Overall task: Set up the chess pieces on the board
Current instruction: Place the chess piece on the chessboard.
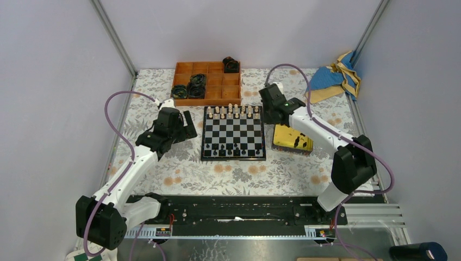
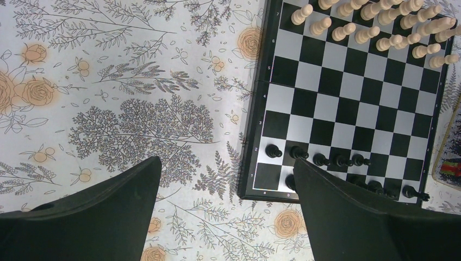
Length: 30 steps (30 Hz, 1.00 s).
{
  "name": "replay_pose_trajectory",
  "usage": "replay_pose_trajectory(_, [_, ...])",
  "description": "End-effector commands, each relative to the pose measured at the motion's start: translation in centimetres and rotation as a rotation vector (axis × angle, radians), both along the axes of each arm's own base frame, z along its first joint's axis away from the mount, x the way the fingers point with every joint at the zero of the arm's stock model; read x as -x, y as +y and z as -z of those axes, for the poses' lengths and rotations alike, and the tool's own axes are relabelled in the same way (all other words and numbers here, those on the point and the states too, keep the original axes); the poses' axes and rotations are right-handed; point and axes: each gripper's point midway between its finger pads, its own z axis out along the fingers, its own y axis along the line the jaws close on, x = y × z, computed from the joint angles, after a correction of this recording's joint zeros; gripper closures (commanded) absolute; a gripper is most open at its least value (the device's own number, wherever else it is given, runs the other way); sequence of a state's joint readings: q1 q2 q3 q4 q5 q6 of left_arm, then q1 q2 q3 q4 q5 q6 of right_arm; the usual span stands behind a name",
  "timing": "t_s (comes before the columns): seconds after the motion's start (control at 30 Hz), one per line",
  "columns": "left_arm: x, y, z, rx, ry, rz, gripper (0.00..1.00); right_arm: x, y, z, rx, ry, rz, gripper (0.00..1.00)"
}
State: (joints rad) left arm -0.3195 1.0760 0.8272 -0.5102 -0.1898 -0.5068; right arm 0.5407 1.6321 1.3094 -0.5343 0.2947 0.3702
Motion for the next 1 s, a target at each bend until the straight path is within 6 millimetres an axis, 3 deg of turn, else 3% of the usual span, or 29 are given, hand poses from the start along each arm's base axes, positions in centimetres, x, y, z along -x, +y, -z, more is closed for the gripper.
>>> replay_pose_trajectory(0.0, [-0.3, 0.0, -0.4, 0.02, -0.026, -0.01, 0.01, 0.1, 3.5, -2.1, -0.014, -0.046, -0.084, 1.0])
replay_pose_trajectory(0.6, [0.7, 0.1, 0.0, 0.023, -0.011, 0.0, 0.01, 2.9, 11.8, 2.3, 0.011, 0.019, -0.274, 1.0])
replay_pose_trajectory(0.97, [1.1, 0.4, 0.5, 0.0, 0.003, 0.005, 0.01, 4.3, 13.5, 5.1, 0.024, 0.073, -0.311, 1.0])
